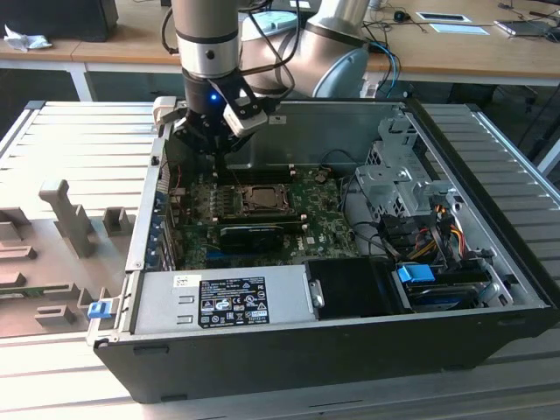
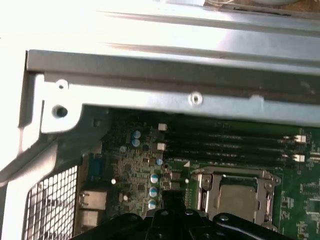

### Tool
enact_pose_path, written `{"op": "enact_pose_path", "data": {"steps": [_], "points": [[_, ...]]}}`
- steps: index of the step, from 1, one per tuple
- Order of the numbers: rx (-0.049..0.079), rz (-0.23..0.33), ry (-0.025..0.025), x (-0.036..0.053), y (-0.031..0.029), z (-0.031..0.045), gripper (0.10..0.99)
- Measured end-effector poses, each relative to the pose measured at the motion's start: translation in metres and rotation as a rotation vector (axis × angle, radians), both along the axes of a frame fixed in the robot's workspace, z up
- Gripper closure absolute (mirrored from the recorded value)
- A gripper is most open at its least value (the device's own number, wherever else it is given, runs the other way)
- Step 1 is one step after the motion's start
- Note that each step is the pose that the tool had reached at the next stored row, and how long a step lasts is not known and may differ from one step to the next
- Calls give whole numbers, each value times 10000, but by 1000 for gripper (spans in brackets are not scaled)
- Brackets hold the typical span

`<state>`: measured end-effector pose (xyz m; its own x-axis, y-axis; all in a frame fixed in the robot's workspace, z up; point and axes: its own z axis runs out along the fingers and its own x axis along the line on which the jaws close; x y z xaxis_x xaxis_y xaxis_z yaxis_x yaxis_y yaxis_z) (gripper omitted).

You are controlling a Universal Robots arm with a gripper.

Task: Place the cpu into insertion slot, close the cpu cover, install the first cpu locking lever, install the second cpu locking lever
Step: 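Install the first cpu locking lever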

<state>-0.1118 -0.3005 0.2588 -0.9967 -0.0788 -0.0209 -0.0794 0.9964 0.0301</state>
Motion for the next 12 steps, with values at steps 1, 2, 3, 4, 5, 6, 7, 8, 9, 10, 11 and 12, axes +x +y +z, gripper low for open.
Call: {"op": "enact_pose_path", "data": {"steps": [1,2,3,4,5,6,7,8,9,10,11,12], "points": [[3,-1,0,-2,14,0,980],[5,-2,0,-3,30,-1,980],[7,-2,0,-5,46,-1,980],[7,-2,1,-6,59,-2,980],[8,-2,0,-6,69,-2,980],[8,-1,-1,-6,79,-2,980],[8,-1,-1,-6,87,-2,980],[8,-1,-2,-6,93,-3,980],[8,-1,-1,-6,97,-2,980],[7,-1,0,-6,100,-2,980],[7,-1,0,-6,100,-2,980],[8,0,-1,-5,100,-2,980]]}}
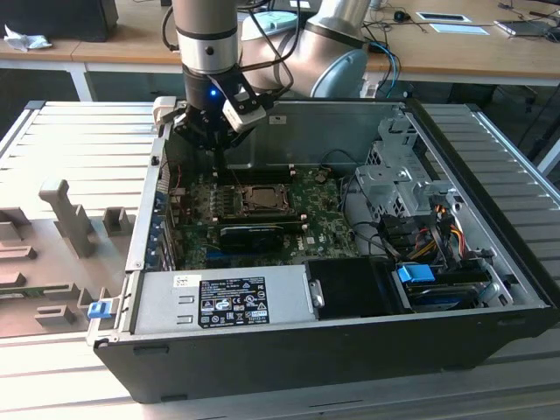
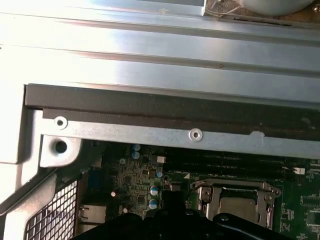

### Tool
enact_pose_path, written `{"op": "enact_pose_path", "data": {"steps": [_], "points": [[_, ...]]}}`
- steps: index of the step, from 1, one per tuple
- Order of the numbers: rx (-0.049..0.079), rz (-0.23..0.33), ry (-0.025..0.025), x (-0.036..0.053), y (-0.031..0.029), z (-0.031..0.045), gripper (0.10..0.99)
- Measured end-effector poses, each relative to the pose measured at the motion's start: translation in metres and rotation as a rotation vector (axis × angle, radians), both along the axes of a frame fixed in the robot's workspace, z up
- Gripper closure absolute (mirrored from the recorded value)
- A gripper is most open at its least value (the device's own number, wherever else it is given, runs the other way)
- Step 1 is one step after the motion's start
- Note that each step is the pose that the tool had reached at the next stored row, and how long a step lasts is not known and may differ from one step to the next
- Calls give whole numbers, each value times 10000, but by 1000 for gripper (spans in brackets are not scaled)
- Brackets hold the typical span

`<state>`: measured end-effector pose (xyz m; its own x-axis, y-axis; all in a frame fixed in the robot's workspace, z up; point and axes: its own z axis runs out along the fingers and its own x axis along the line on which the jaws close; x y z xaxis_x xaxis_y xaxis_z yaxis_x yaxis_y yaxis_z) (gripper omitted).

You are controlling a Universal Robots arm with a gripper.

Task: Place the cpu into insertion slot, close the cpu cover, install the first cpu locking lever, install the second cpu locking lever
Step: 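Install the first cpu locking lever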

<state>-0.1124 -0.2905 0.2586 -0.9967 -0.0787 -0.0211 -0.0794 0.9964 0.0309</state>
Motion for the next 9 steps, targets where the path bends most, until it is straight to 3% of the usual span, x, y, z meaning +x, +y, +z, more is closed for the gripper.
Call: {"op": "enact_pose_path", "data": {"steps": [9], "points": [[0,-1,0,44,1,0,980]]}}
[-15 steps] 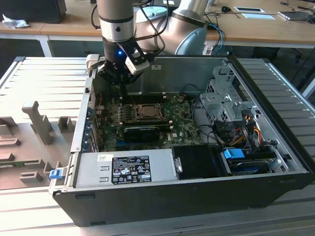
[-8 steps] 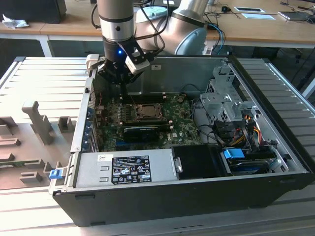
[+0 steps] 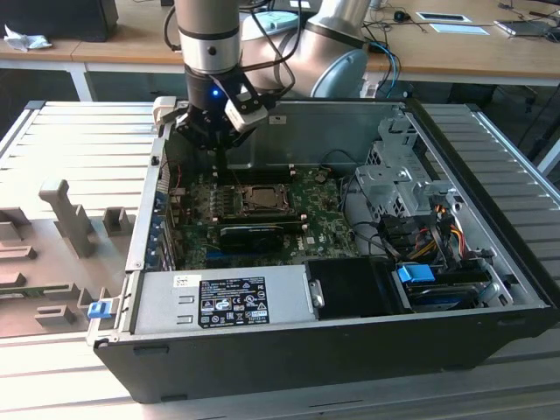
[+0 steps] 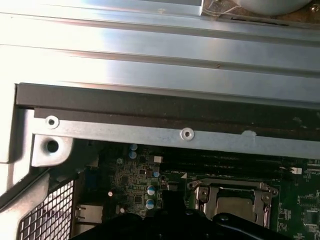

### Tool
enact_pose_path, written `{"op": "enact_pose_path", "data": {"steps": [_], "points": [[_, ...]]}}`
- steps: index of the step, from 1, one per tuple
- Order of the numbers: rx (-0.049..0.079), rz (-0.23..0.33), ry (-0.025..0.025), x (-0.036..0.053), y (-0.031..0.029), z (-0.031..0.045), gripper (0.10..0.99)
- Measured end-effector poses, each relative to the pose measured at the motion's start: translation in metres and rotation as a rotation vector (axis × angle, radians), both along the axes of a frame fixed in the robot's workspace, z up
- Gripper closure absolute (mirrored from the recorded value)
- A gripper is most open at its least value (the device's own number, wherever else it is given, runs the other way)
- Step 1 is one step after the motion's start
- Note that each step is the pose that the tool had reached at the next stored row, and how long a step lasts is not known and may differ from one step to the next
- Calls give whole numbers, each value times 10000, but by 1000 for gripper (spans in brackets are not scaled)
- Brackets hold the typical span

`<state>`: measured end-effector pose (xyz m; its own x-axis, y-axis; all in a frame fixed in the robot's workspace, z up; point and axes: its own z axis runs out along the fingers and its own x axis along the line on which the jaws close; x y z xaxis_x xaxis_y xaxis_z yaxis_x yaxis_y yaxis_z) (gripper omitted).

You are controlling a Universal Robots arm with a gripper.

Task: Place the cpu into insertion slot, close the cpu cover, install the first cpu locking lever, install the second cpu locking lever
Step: 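Install the first cpu locking lever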

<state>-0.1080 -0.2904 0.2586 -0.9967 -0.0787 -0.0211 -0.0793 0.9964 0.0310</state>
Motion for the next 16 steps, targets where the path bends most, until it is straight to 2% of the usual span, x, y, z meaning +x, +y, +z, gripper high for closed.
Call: {"op": "enact_pose_path", "data": {"steps": [8,11,14,16], "points": [[0,-10,6,200,0,0,980],[0,-12,15,375,0,-1,980],[0,-28,17,495,0,-5,980],[29,-68,15,528,-1,-11,980]]}}
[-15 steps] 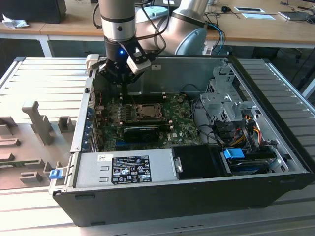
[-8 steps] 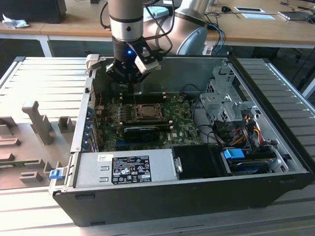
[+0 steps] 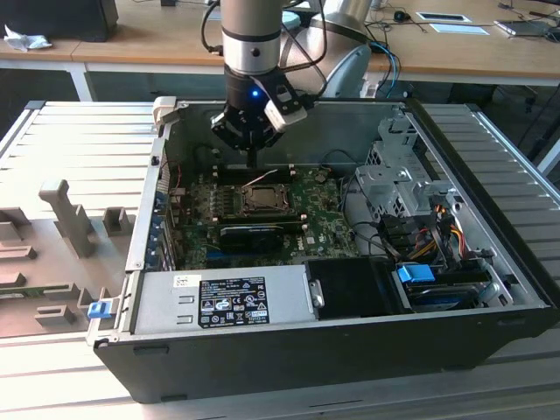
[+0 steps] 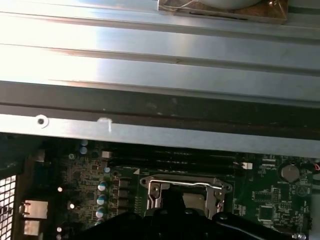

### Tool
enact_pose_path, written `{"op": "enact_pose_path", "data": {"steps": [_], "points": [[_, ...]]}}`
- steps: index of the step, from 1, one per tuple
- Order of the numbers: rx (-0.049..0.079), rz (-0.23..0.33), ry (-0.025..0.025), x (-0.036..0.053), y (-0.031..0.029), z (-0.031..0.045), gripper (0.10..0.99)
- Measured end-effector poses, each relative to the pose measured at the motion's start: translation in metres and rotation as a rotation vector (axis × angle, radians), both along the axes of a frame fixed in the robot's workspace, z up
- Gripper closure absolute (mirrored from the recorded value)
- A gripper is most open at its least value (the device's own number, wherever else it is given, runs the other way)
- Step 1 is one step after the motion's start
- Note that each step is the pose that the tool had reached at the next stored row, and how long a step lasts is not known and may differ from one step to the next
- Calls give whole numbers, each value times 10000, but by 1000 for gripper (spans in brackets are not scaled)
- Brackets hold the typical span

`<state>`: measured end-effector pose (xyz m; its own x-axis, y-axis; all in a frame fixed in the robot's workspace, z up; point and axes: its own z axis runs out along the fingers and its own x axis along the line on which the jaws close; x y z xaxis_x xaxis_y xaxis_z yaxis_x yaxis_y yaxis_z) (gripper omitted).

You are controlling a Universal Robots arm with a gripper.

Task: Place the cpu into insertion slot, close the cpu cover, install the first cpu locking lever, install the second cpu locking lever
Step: 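Install the first cpu locking lever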

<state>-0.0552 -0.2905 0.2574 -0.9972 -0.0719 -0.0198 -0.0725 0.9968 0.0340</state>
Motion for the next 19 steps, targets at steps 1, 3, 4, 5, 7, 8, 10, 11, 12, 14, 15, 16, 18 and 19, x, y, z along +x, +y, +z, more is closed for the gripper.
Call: {"op": "enact_pose_path", "data": {"steps": [1,3,4,5,7,8,10,11,12,14,15,16,18,19], "points": [[49,-38,3,7,0,-3,980],[211,-181,0,22,1,-23,980],[232,-211,-1,29,1,-36,980],[240,-234,0,44,1,-71,980],[240,-235,1,57,1,-111,980],[240,-236,1,63,1,-129,980],[240,-235,1,82,11,-179,980],[239,-235,2,96,21,-196,980],[241,-235,1,119,39,-217,980],[240,-237,1,150,81,-256,980],[241,-236,0,156,95,-266,980],[242,-233,0,171,110,-280,980],[241,-241,1,188,112,-297,980],[241,-242,1,199,114,-309,980]]}}
